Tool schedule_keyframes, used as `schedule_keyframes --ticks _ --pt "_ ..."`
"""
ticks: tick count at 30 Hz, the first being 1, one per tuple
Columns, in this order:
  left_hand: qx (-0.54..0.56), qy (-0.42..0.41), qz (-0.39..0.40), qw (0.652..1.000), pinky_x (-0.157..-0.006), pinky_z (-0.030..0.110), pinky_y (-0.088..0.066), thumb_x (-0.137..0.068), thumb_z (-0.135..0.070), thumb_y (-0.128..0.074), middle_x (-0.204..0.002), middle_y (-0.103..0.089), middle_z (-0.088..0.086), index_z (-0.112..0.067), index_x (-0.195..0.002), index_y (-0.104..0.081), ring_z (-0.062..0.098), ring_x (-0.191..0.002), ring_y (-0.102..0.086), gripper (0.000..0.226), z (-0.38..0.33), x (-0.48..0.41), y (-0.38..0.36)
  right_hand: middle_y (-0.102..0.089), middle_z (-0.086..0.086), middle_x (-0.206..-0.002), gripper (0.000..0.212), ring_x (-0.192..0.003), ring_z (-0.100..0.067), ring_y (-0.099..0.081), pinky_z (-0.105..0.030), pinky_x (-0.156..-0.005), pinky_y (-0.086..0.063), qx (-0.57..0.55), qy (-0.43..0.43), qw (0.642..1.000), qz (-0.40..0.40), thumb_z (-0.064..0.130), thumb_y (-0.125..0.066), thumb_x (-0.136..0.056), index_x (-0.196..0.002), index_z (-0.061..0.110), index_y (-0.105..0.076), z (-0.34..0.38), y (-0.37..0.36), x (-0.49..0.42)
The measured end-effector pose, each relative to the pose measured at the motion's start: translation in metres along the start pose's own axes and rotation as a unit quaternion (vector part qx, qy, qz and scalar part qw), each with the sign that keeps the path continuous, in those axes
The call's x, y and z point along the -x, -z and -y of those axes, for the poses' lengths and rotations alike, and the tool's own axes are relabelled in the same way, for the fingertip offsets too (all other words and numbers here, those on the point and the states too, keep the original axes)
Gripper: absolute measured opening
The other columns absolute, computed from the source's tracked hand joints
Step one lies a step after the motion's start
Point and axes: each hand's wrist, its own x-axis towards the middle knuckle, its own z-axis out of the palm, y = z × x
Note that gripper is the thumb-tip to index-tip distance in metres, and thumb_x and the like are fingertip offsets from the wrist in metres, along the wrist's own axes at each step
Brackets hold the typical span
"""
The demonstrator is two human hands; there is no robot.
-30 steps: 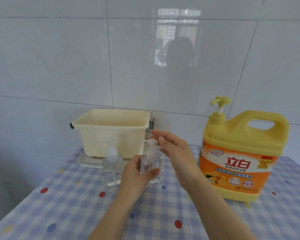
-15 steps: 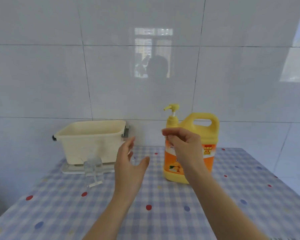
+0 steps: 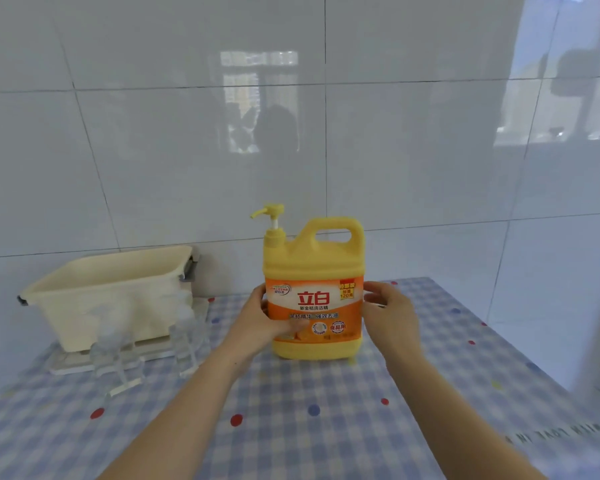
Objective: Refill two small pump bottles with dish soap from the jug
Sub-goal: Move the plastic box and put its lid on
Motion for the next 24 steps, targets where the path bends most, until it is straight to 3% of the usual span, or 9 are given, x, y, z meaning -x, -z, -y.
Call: schedule_keyframes --ticks 4,7,12,17,20,24 --pt "-0.056 -0.018 0.010 0.998 -0.088 0.032 -0.054 -0.053 -0.031 -0.091 -0.124 -0.061 -0.010 -0.027 -0.135 -0.043 0.014 -0.115 -0.058 0.096 -0.001 -0.007 0.004 -0.064 0.004 -0.120 0.047 -0.100 -0.014 -0.061 -0.035 -0.081 -0.056 0.035 0.009 0.996 0.085 0.012 -0.052 -0.089 -0.133 0.030 -0.050 -0.003 -0.004 -0.003" --pt "-0.083 -0.036 0.018 0.996 -0.083 0.026 -0.055 -0.052 -0.033 -0.090 -0.119 -0.065 -0.012 -0.029 -0.131 -0.047 0.007 -0.107 -0.062 0.090 -0.004 -0.009 0.003 -0.061 0.009 -0.107 0.046 -0.096 -0.015 -0.060 -0.036 -0.081 -0.056 0.068 0.014 0.990 0.119 0.011 -0.052 -0.086 -0.130 0.026 -0.047 0.000 -0.009 -0.006" --pt "-0.087 -0.054 -0.022 0.995 -0.079 0.026 -0.054 -0.057 -0.027 -0.092 -0.115 -0.066 -0.009 -0.026 -0.127 -0.050 0.009 -0.105 -0.063 0.082 -0.013 -0.012 -0.015 -0.059 0.010 -0.084 0.032 -0.077 -0.010 -0.057 -0.029 -0.065 -0.050 0.071 0.028 0.995 0.064 0.016 -0.052 -0.086 -0.117 0.019 -0.048 0.002 -0.009 -0.017" --pt "-0.040 -0.091 -0.038 0.994 -0.071 0.019 -0.052 -0.059 -0.016 -0.091 -0.114 -0.066 -0.006 -0.019 -0.127 -0.051 0.006 -0.101 -0.063 0.079 -0.040 -0.042 -0.053 -0.058 0.007 -0.086 0.036 -0.088 -0.021 -0.059 -0.039 -0.077 -0.052 0.034 0.026 0.999 -0.003 0.011 -0.047 -0.084 -0.118 0.021 -0.049 0.015 0.019 -0.054" --pt "-0.022 -0.097 -0.045 0.994 -0.078 0.031 -0.056 -0.058 -0.016 -0.092 -0.116 -0.066 -0.002 -0.018 -0.129 -0.049 0.015 -0.104 -0.064 0.083 -0.045 -0.066 -0.081 -0.063 0.003 -0.093 0.039 -0.094 -0.022 -0.060 -0.044 -0.083 -0.053 0.027 0.025 0.999 -0.026 0.008 -0.046 -0.080 -0.116 0.022 -0.052 0.015 0.033 -0.082" --pt "-0.031 -0.104 -0.060 0.992 -0.088 0.045 -0.056 -0.055 -0.021 -0.094 -0.117 -0.066 -0.001 -0.017 -0.128 -0.048 0.020 -0.105 -0.063 0.087 -0.043 -0.102 -0.119 -0.063 0.001 -0.097 0.042 -0.090 -0.019 -0.059 -0.036 -0.077 -0.053 0.039 0.025 0.998 -0.042 0.005 -0.047 -0.081 -0.119 0.020 -0.053 0.006 0.049 -0.121"
